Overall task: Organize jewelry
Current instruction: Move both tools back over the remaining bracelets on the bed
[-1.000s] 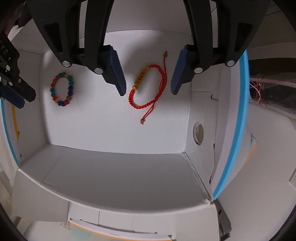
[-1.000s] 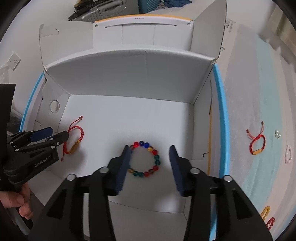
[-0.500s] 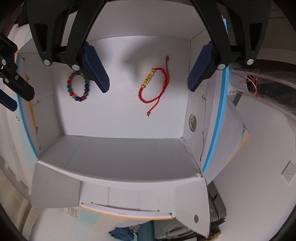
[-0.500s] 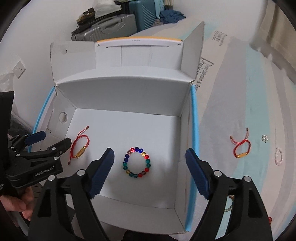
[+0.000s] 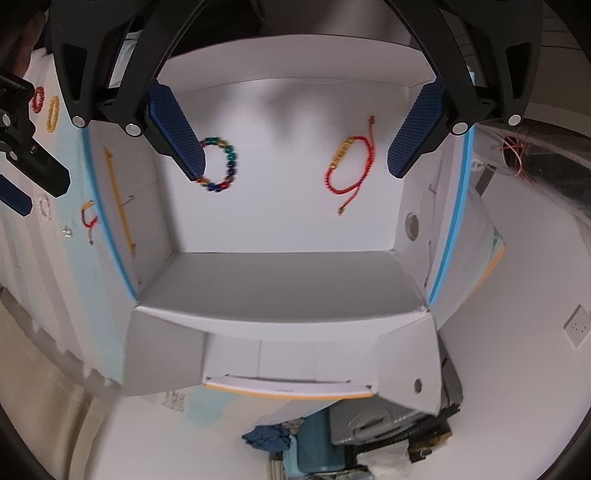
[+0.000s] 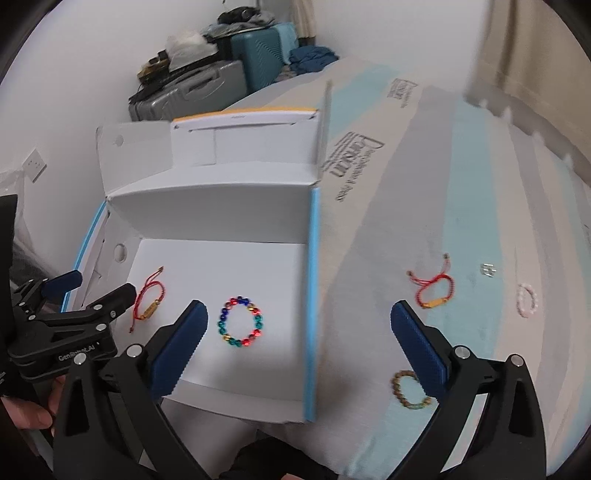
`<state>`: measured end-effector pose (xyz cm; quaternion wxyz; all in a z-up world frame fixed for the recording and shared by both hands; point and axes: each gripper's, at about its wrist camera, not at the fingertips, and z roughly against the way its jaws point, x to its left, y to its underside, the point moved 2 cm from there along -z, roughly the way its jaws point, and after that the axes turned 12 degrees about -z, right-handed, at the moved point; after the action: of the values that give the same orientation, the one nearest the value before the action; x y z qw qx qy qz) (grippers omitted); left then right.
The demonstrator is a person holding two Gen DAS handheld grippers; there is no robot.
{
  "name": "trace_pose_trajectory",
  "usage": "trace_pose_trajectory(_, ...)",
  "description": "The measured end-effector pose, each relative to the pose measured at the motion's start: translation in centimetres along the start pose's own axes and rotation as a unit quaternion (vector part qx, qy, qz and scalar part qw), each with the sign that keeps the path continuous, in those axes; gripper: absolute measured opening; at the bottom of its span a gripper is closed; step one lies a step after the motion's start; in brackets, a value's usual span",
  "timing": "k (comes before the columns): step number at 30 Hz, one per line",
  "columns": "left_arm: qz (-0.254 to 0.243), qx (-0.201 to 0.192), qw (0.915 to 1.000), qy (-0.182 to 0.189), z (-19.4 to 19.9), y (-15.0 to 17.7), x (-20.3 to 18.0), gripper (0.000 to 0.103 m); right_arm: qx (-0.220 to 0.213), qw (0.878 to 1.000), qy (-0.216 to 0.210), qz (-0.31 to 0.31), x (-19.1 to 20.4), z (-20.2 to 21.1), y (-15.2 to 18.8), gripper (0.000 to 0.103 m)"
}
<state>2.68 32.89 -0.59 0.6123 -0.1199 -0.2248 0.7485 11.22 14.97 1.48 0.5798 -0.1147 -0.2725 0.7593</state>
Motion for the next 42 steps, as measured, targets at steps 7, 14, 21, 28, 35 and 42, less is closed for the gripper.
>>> trace_pose_trajectory(7, -0.029, -0.017, 0.9994, 0.012, 1.4, -0.4, -3.9, 0.097, -0.017, 0.999, 0.013, -0.027, -4.1, 2.4, 0.2, 0.095)
trace_pose_trajectory(14, -0.08, -0.042, 0.9956, 0.023, 3.0, -0.9, -9.5, 0.097, -0.034, 0.998, 0.029, -0.055, -8.7, 4.9, 1.0, 0.095)
trace_pose_trajectory(21, -0.119, -0.067, 0.9897, 0.045, 4.3, -1.1, -15.7, 0.097, -0.049, 0.994, 0.052, -0.088, -14.1, 7.2, 2.0, 0.095)
trace_pose_trajectory(28, -0.151, -0.08, 0.983, 0.068, 4.8, -1.0, -21.1, 0.097, -0.061, 0.987, 0.079, -0.122, -20.0, 9.4, 3.7, 0.095)
trace_pose_trajectory(35, -0.179, -0.078, 0.9764, 0.093, 4.0, -0.5, -26.0, 0.097, -0.062, 0.981, 0.101, -0.152, -25.1, 10.6, 5.5, 0.095)
trace_pose_trajectory(42, -0.208, -0.071, 0.9687, 0.116, 2.3, 0.4, -29.6, 0.097, -0.052, 0.975, 0.117, -0.18, -29.8, 10.1, 8.2, 0.095)
